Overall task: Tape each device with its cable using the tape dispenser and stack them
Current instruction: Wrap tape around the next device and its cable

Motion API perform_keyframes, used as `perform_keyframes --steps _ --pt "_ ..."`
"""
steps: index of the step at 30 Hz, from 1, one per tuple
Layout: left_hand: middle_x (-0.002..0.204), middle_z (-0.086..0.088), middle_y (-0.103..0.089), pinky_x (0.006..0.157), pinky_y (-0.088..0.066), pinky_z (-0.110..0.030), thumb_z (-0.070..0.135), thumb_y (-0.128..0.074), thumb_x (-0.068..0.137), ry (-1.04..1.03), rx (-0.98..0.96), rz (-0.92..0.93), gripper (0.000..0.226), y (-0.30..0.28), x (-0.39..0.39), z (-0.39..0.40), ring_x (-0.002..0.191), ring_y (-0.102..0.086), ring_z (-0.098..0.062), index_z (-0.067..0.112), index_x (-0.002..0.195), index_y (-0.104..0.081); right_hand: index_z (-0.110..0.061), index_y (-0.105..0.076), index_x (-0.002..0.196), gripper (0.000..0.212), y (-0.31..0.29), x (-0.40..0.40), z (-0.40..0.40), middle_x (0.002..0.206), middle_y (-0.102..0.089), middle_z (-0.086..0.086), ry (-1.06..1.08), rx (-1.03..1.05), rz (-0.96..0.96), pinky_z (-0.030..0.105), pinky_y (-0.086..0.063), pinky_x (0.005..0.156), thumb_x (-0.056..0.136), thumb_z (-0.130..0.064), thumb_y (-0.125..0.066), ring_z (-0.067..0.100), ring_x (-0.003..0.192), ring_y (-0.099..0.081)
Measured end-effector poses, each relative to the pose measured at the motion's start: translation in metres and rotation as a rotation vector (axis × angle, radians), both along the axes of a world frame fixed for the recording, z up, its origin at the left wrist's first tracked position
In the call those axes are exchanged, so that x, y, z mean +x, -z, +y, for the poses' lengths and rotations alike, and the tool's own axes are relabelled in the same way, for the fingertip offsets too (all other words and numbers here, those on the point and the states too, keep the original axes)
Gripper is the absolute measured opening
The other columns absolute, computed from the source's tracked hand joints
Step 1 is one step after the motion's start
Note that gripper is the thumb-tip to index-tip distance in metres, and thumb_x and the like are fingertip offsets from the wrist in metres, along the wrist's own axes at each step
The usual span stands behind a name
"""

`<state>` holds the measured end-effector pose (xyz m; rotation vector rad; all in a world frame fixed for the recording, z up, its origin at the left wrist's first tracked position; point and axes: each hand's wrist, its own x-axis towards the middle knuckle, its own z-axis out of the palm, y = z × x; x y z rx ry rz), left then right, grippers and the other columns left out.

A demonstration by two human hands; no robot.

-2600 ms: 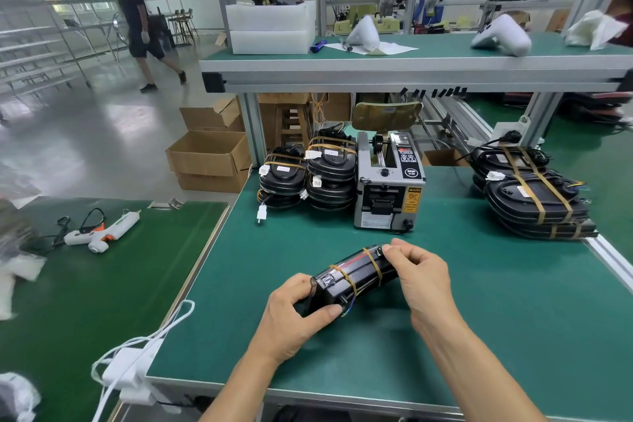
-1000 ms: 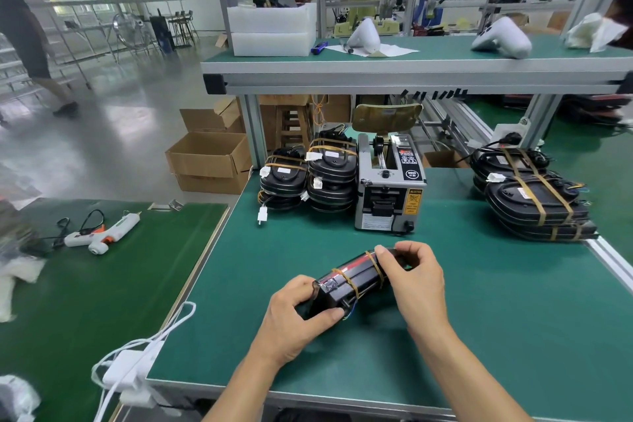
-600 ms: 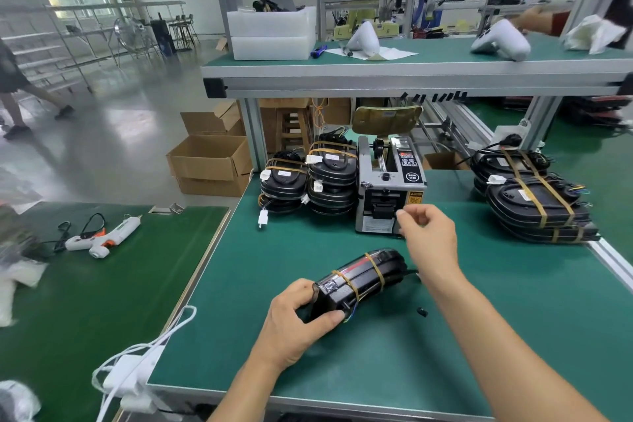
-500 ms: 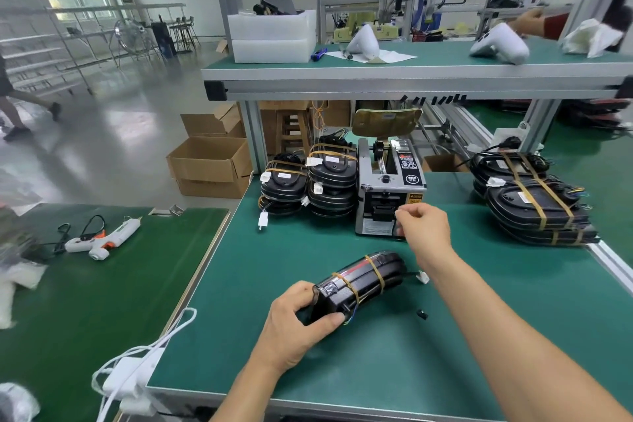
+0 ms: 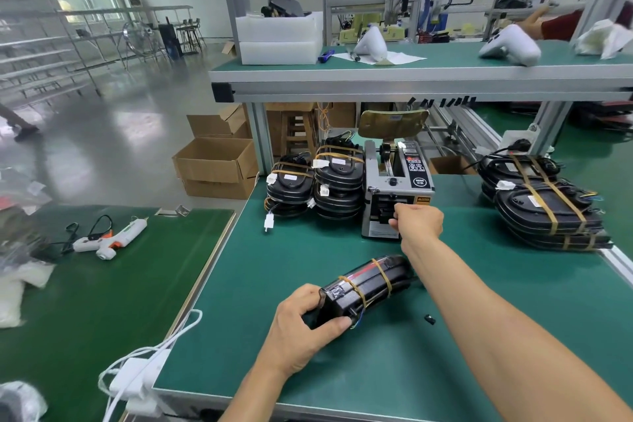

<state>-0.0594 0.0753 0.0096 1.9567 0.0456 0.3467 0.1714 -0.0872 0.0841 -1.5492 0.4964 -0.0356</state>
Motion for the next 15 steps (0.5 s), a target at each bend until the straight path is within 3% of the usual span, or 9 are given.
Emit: perform_keyframes --steps 2,5,9,13,15 --pt "0.098 0.006 -0.067 0.081 -0.048 -0.021 0.059 -0.083 0.078 -0.001 0.0 0.0 0.035 0.0 0.0 0.0 0.092 -0.066 -0.015 0.033 0.102 -0.082 -0.004 -0.07 0.088 0.002 -0.001 0.003 0.003 0.077 -0.072 0.005 0.045 0.064 0.029 0.026 -0.051 0.049 0.09 -0.005 -0.07 0.009 0.042 -0.065" --pt "0.098 0.006 -0.067 0.08 -0.048 -0.02 0.059 -0.082 0.079 0.002 0.002 -0.002 0.036 0.0 -0.001 0.001 0.091 -0.066 -0.014 0.03 0.101 -0.081 -0.006 -0.059 0.084 0.013 0.001 0.006 0.006 0.079 -0.073 0.007 0.088 0.112 0.049 0.026 -0.047 0.047 0.089 -0.006 -0.071 0.009 0.041 -0.065" --pt "0.095 0.007 -0.066 0.08 -0.047 -0.02 0.056 -0.082 0.078 -0.005 0.015 -0.014 0.036 0.001 0.001 0.0 0.09 -0.065 -0.014 0.025 0.096 -0.08 -0.003 -0.064 0.097 0.015 0.002 0.008 0.009 0.082 -0.075 0.009 0.114 0.156 0.075 0.026 -0.048 0.046 0.089 -0.008 -0.074 0.011 0.046 -0.065" --pt "0.095 0.007 -0.067 0.081 -0.047 -0.019 0.056 -0.082 0.078 -0.001 0.013 -0.024 0.036 0.0 0.0 0.0 0.09 -0.065 -0.013 0.024 0.096 -0.08 -0.01 -0.05 0.079 0.027 0.003 0.01 0.012 0.069 -0.069 0.006 0.145 0.191 0.081 0.028 -0.048 0.05 0.089 -0.008 -0.075 0.012 0.048 -0.064" --pt "0.096 0.007 -0.068 0.081 -0.047 -0.02 0.056 -0.082 0.078 0.002 0.008 -0.025 0.037 0.0 0.0 0.0 0.091 -0.066 -0.014 0.025 0.097 -0.08 -0.008 -0.052 0.081 0.025 0.003 0.011 0.013 0.064 -0.067 0.005 0.151 0.211 0.094 0.029 -0.049 0.053 0.089 -0.008 -0.075 0.013 0.05 -0.064"
